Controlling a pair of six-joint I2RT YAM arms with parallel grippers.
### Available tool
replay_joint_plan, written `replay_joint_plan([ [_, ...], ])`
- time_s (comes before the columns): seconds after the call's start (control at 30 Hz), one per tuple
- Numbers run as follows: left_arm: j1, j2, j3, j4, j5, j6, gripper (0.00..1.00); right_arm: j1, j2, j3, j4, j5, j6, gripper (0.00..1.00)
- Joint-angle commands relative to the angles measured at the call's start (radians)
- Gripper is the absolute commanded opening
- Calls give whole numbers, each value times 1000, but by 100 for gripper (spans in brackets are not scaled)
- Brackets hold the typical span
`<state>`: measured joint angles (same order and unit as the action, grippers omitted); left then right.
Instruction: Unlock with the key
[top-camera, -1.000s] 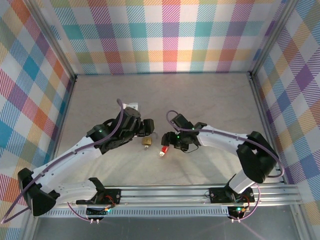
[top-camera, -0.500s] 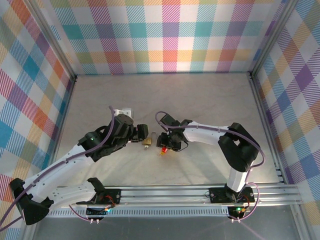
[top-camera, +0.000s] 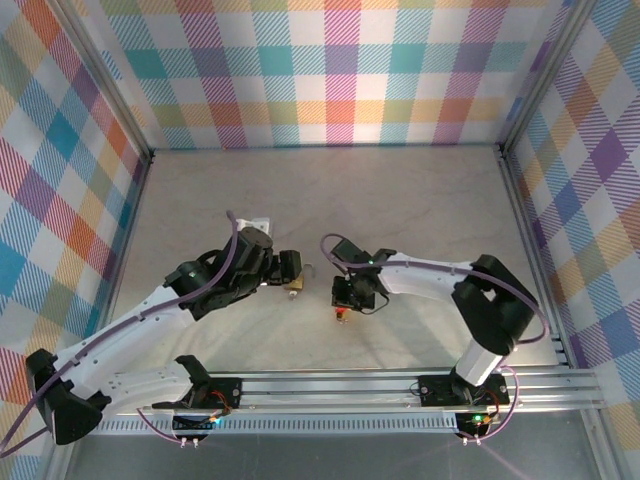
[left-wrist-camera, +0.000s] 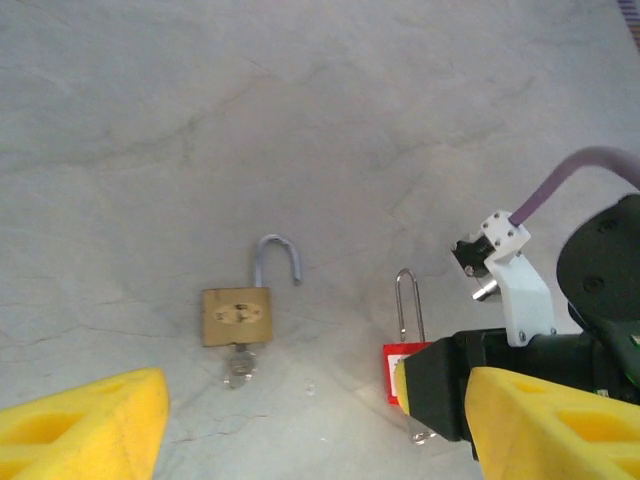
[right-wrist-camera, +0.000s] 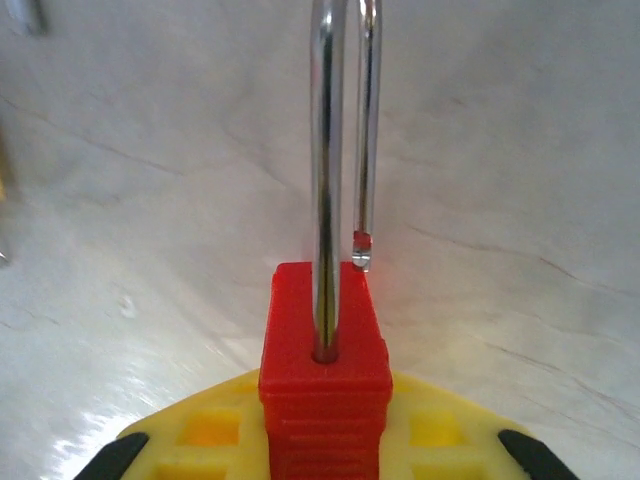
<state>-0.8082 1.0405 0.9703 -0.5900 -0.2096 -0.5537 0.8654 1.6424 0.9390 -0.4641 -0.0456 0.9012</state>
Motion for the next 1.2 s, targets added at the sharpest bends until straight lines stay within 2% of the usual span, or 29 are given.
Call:
replay_joint_plan([
  [0.0,4,30,-10,106,128,-43,78,3,-153,-81,75,-40,-123,0],
  [0.17,5,100,-49,330,338,-168,78,-47,-471,-230,192,-259,-310,0],
  [0.27,4,154,-66,434,400,-246,78,-125,-621,-279,201,-394,-368,0],
  [0.37,4,212,-85,539,458,-342,77,-186,-696,-301,180,-471,-407,0],
  [0.6,5,307,-85,645,536,-517,72,-187,-694,-356,248,-522,-435,0],
  [0.87,-6,388,-80,700,554,-549,66,-187,-638,-365,299,-548,-452,0],
  [1.03,-11,473,-79,769,581,-568,50,-189,-610,-377,338,-549,-444,0],
  [1.17,-11,522,-63,784,577,-562,30,-199,-569,-390,374,-563,-435,0],
])
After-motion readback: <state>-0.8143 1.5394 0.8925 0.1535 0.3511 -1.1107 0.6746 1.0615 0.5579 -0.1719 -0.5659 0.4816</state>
